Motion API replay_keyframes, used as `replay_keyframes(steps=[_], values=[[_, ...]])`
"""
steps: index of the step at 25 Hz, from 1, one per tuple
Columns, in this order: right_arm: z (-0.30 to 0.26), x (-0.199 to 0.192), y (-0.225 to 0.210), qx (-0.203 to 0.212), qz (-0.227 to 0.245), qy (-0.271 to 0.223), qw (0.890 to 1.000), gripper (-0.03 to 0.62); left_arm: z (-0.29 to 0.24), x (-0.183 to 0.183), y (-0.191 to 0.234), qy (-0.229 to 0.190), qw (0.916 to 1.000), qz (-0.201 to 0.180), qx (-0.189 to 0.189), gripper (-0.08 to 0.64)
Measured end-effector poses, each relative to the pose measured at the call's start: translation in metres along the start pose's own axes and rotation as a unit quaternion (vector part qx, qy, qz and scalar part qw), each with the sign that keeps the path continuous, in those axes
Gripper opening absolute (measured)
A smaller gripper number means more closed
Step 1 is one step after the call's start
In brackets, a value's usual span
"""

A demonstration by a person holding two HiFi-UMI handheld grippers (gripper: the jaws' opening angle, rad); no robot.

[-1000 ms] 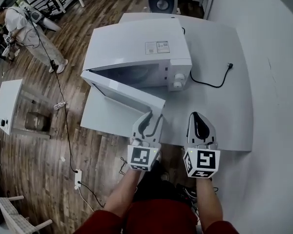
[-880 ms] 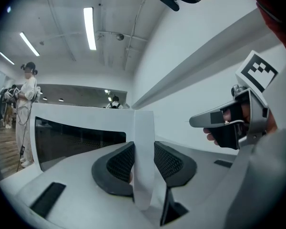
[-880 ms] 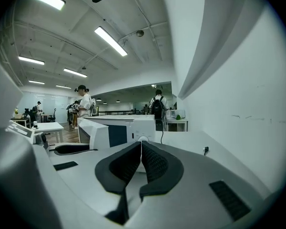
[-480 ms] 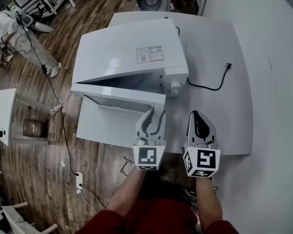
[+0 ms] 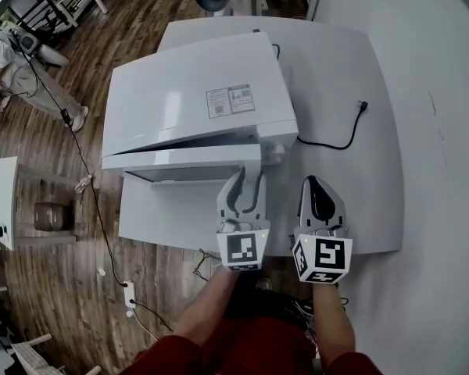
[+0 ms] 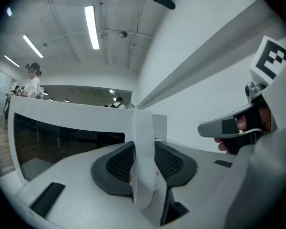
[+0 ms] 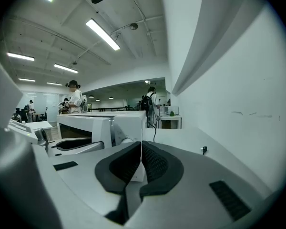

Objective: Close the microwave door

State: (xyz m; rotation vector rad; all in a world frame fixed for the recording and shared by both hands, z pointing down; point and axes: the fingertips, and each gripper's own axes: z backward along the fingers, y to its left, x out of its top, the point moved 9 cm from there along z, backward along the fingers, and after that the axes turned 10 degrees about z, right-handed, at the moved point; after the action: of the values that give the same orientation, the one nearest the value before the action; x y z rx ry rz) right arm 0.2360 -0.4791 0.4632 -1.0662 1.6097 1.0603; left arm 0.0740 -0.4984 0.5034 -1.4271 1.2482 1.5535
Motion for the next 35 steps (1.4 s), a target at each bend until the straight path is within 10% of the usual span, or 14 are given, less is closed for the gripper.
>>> replay_keyframes(steps=[35], values=[[-0.006,0.015,0.002,-0.012,0.005,-0.008,1.0,0.028,-0.022,0.015,0.008,0.011,0.9988,-0.044,-0.016,0.147]])
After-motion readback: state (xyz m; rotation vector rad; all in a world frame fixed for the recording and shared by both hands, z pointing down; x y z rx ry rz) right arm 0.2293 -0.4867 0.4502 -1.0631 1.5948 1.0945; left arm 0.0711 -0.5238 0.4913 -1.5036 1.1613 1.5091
